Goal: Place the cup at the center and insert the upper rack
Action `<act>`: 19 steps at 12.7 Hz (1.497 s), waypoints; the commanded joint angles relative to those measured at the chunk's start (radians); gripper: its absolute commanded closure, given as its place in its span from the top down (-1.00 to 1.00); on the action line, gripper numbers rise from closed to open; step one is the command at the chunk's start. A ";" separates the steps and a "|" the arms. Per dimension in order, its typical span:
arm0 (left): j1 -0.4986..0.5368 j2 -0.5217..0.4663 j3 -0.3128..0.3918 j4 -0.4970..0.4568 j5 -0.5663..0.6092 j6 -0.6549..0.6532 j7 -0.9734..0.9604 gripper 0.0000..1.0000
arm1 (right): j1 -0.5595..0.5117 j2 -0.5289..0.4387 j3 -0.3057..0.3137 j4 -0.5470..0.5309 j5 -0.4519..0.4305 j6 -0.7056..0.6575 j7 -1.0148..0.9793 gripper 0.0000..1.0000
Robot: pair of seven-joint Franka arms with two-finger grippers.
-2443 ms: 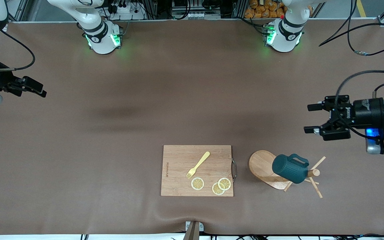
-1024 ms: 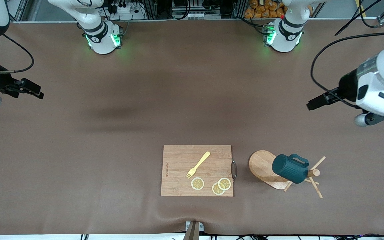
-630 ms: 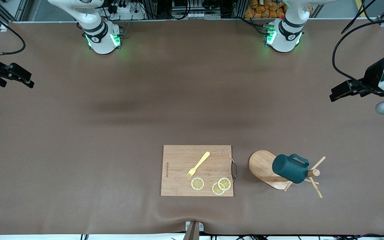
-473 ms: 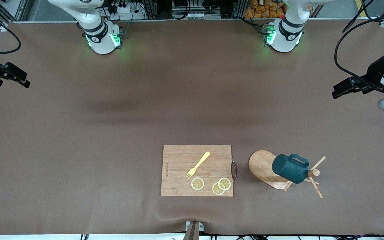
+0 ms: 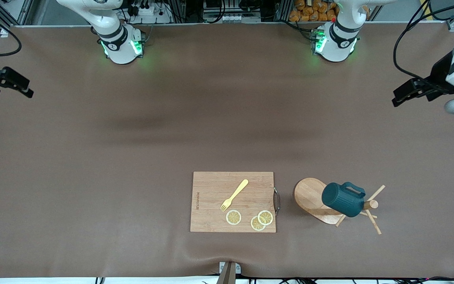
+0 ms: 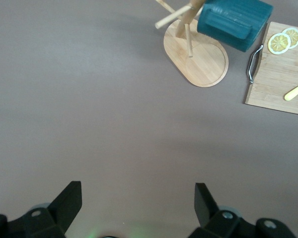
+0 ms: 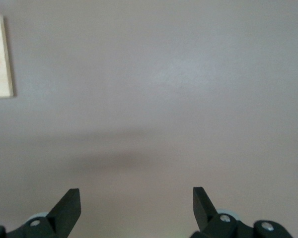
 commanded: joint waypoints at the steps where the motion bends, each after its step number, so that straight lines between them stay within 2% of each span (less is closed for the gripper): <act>1: -0.013 -0.048 0.045 -0.038 0.020 0.006 0.060 1.00 | 0.038 0.018 0.001 0.016 -0.033 -0.013 -0.009 1.00; 6: -0.015 -0.097 0.050 -0.077 0.022 -0.008 0.060 1.00 | 0.027 0.018 -0.011 0.024 -0.006 0.017 -0.004 1.00; 10: -0.022 -0.099 0.051 -0.082 0.022 -0.007 0.060 1.00 | 0.018 0.006 -0.011 0.062 -0.006 0.009 -0.004 1.00; 19: -0.047 -0.110 0.051 -0.101 0.066 -0.005 0.057 1.00 | 0.030 0.021 0.001 0.050 -0.009 0.024 -0.004 1.00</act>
